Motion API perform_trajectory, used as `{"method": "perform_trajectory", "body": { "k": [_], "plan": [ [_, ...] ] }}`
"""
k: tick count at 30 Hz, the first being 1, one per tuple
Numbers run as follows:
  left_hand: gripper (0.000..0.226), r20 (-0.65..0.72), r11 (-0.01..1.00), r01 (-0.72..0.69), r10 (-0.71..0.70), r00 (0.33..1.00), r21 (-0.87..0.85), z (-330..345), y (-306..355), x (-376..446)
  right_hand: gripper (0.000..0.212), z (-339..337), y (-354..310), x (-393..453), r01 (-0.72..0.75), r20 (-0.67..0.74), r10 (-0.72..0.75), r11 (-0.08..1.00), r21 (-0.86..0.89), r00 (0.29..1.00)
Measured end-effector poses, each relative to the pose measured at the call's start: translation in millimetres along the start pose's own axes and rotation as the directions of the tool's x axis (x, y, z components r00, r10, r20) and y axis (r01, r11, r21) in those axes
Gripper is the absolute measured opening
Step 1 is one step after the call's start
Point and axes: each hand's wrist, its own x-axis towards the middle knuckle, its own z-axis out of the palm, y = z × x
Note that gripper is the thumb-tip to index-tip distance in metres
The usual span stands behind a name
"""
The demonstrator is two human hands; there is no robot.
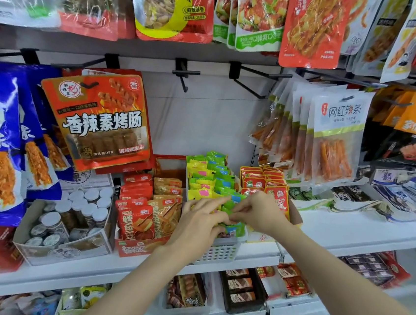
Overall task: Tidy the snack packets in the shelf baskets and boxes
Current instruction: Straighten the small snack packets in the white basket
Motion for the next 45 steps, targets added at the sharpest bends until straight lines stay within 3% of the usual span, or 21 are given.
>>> {"method": "perform_trajectory", "body": {
  "k": [2,4,6,9,16,19,23,26,29,31,34,36,39,42,45],
  "plan": [
    [0.014,0.02,1.0,-0.025,0.025,0.999,0.004,0,-1,0,0.017,-6,6,2,-0.051,-0.013,0.053,0.99,0.13,0.999],
    [0.016,0.015,0.999,-0.034,0.034,0.999,-0.004,-1,-3,-1,0.018,-14,14,5,-0.081,-0.116,0.102,0.981,0.178,0.988],
    [0.016,-0.003,0.999,-0.04,0.04,0.999,-0.003,-1,-2,-2,0.012,-16,16,5,-0.053,-0.166,0.065,0.996,0.074,0.984],
    [0.016,-0.017,0.999,-0.039,0.039,0.999,-0.008,-1,0,-3,0.024,-3,16,6,-0.029,-0.082,0.025,0.999,-0.046,0.996],
    [0.016,0.025,1.0,-0.01,0.011,1.0,-0.01,-7,4,-3,0.012,-18,5,-2,0.077,-0.169,-0.079,0.997,-0.019,0.982],
    [0.02,0.055,0.999,-0.003,0.001,0.998,0.04,-6,5,-2,0.01,-69,0,-16,0.05,-0.212,-0.028,0.994,0.099,0.977],
    [0.03,0.099,0.998,0.02,-0.025,0.995,0.056,-8,9,4,0.007,-127,-13,-34,0.101,-0.33,0.038,0.913,0.395,0.943],
    [0.048,0.067,0.985,0.121,-0.114,0.991,-0.122,-10,17,11,0.006,-145,-20,-42,0.103,-0.326,0.076,0.861,0.498,0.942],
    [0.068,0.064,0.852,0.259,-0.259,0.964,-0.454,-16,35,16,0.007,-153,-20,-47,0.101,-0.328,0.116,0.81,0.577,0.938],
    [0.074,0.175,0.611,0.332,-0.303,0.937,-0.719,-19,50,13,0.006,-155,-19,-50,0.094,-0.325,0.151,0.771,0.629,0.934],
    [0.047,0.259,0.183,0.332,-0.335,0.906,-0.925,-23,63,5,0.008,-153,-17,-51,0.085,-0.324,0.189,0.736,0.672,0.927],
    [0.029,0.265,0.03,0.293,-0.345,0.9,-0.956,-26,69,-2,0.011,-151,-16,-51,0.075,-0.325,0.217,0.719,0.691,0.92],
    [0.014,0.278,-0.059,0.278,-0.4,0.873,-0.959,-28,73,-7,0.01,-149,-12,-49,0.046,-0.316,0.246,0.718,0.694,0.916],
    [0.021,0.288,-0.086,0.281,-0.461,0.839,-0.956,-31,74,-8,0.012,-144,-11,-47,0.045,-0.316,0.253,0.713,0.7,0.915],
    [0.02,0.312,-0.15,0.274,-0.434,0.845,-0.95,-33,72,-10,0.013,-140,-12,-45,0.053,-0.31,0.252,0.692,0.72,0.917]
  ]
}}
